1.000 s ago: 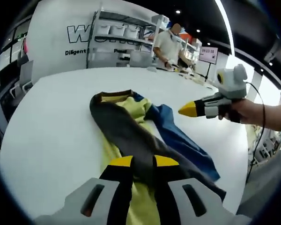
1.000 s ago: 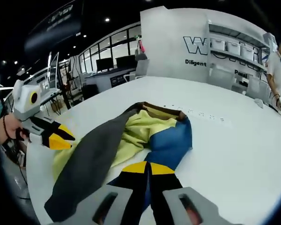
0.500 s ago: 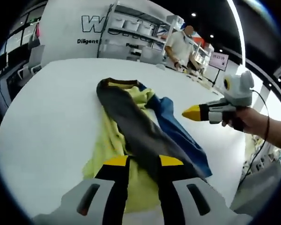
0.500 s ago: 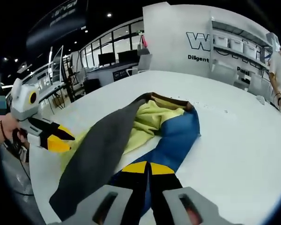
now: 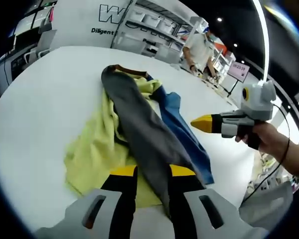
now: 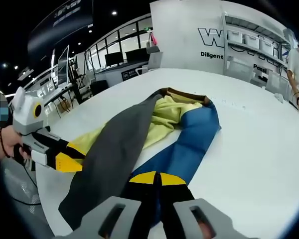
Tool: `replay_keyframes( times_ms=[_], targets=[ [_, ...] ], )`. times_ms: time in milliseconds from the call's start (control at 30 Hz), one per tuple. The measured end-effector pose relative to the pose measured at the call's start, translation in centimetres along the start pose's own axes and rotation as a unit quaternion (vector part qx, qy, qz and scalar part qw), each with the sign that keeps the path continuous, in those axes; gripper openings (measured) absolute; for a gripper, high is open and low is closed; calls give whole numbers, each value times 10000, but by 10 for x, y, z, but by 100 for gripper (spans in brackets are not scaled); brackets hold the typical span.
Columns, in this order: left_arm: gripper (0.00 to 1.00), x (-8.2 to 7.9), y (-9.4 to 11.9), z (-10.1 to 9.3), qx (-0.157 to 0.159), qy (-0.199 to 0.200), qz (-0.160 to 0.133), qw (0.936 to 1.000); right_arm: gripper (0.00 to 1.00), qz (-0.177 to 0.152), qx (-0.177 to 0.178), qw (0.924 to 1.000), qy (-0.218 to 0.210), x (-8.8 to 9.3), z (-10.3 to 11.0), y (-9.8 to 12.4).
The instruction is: Fold the garment on the visible template until the final outline fits inside the template.
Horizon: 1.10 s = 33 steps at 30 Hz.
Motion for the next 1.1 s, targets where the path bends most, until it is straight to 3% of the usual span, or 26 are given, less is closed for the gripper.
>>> replay_keyframes(
  times_ms=[167,333,600,633,733,967,1100],
  targets=[
    [17,3,-4,-2,33,216,19,9998,0,8,11,10000,77,1,7,8],
    [0,9,-5,-6,102,238,127,9996,0,64,-33,10000,34,6,13,9],
    [0,5,1,-7,29,51,-10,10000,0,136,-52,9998,-135,13,18,12],
    [0,-2,2,-14,253,-35,-251,9994,0,141,-60,9997,-182,13,18,12],
    [0,-5,7,-17,312,-55,-328,9990,0,185,4,9998,-79,16,19,12],
    [0,-33,26,-18,198,-69,-966,9951,0,218,-40,9996,-154,21,24,13],
    [0,-43,35,-14,79,-9,-1124,9936,2,276,33,9995,-126,23,26,13]
  ],
)
Point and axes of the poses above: the point that each gripper's makers call its tool centre point, and the gripper's own axes: y roughly backward along the fingers, z roughly to its left, x roughly out of its underside, the point moved 2 cm from there along y, roughly backward along the fingers, and after that the axes turned 4 degrees about y, right-handed, at the moved point
